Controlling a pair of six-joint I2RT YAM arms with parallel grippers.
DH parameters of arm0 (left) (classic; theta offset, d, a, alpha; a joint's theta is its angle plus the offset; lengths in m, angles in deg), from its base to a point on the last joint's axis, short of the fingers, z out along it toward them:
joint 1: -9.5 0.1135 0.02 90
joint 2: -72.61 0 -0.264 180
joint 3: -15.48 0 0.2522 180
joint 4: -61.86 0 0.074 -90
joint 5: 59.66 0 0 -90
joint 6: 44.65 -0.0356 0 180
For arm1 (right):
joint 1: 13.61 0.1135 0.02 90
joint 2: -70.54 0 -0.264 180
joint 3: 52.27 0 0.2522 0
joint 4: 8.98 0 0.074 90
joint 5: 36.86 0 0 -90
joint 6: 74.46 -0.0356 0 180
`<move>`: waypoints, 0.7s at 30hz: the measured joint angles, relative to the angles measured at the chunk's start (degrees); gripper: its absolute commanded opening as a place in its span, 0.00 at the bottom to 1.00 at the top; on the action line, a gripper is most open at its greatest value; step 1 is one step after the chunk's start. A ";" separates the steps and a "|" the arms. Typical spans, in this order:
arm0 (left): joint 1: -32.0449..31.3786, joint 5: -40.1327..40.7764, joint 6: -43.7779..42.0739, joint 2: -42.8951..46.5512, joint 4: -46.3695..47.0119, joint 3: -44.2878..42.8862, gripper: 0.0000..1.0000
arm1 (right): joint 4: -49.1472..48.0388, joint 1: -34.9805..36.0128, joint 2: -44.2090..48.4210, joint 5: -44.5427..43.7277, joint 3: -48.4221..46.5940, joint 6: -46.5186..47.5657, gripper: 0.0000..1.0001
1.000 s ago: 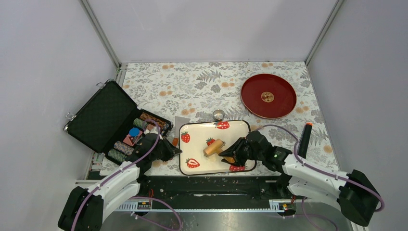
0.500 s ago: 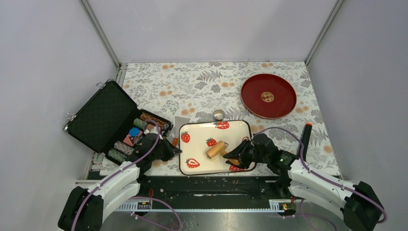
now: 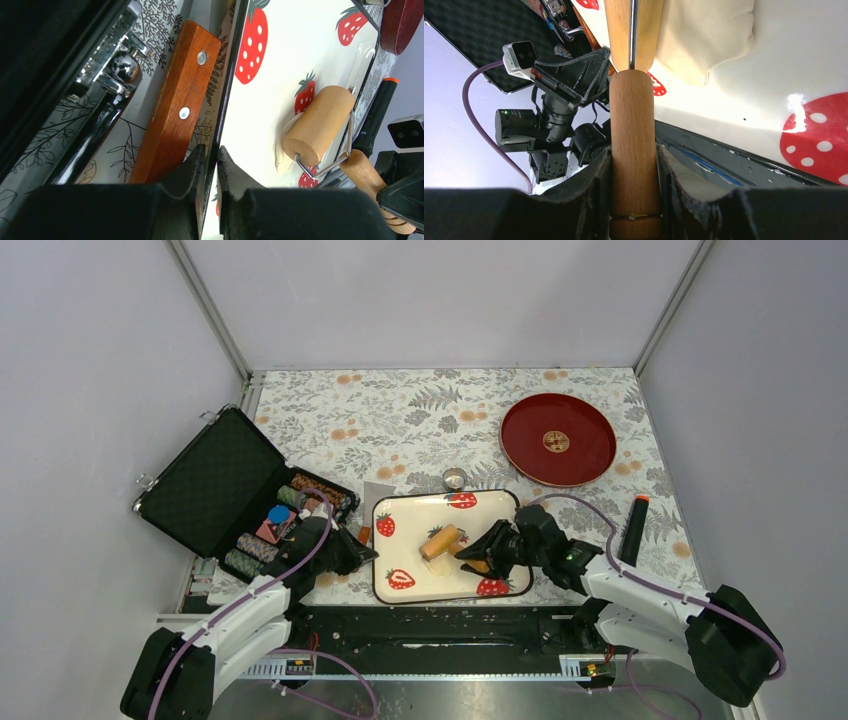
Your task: Roll out the dumpling wrappers from the dough
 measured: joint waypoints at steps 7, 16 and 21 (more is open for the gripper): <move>0.00 0.04 0.00 0.22 -0.13 0.00 0.00 | 4.68 -0.66 7.76 0.13 2.40 0.39 0.00; 0.00 0.02 -0.02 0.20 -0.11 0.00 0.00 | 12.57 -2.05 12.98 1.84 2.34 3.52 0.00; 0.00 0.04 0.00 0.20 -0.13 0.00 0.00 | 8.09 -2.60 1.09 2.14 -2.91 6.51 0.00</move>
